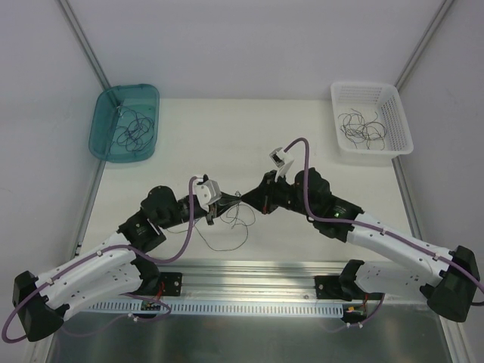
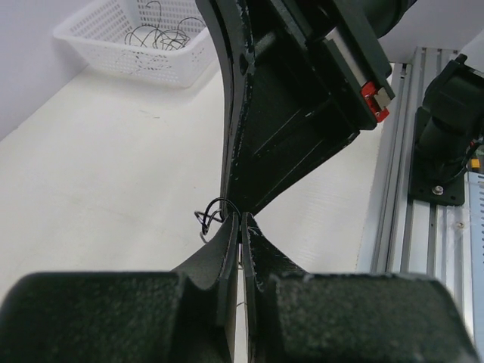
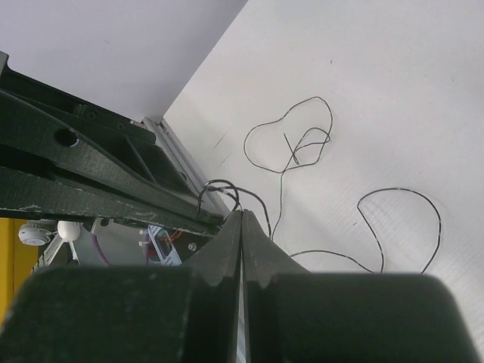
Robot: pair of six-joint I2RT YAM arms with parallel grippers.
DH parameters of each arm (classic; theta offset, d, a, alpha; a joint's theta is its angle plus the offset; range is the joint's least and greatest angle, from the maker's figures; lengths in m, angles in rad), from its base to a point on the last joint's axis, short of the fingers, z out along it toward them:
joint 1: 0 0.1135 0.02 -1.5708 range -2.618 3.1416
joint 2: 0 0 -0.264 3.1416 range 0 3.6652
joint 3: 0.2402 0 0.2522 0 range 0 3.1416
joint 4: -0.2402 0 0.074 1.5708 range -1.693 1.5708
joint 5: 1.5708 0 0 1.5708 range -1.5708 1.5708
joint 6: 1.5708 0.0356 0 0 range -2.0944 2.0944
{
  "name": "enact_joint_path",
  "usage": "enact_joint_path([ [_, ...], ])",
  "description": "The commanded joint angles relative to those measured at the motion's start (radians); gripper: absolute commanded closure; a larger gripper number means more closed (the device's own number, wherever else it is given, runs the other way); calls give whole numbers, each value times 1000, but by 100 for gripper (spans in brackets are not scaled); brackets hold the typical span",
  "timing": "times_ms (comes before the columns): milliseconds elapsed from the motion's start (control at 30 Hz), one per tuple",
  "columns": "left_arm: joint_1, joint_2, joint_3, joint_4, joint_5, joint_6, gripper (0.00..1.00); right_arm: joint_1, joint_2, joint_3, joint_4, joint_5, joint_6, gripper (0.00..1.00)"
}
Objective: Untangle the cables
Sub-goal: Untie the cable.
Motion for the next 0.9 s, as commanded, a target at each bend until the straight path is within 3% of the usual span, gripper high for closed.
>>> enact_joint_path([
  [0,-15,-7,-29,122,131,-52,100,-6,7,-31,143,-25,-3,99],
  [100,-15,-13,-49,138,128,-62,100,-4,0,-42,172,-39,-13,98],
  [233,-15,-36,-91,165,88,-65,100,-12,-42,-13,59,-34,-78,91],
  [500,-15,-50,-124,202,108,-63,100,-156,-152,8,-130,-172,-133,65],
  [700,-14,-22,-108,199,158,-46,100,-219,-140,45,-176,-293,-112,61],
  [867,-14,2,-83,196,191,-51,100,-220,-99,22,-58,-402,-41,61],
])
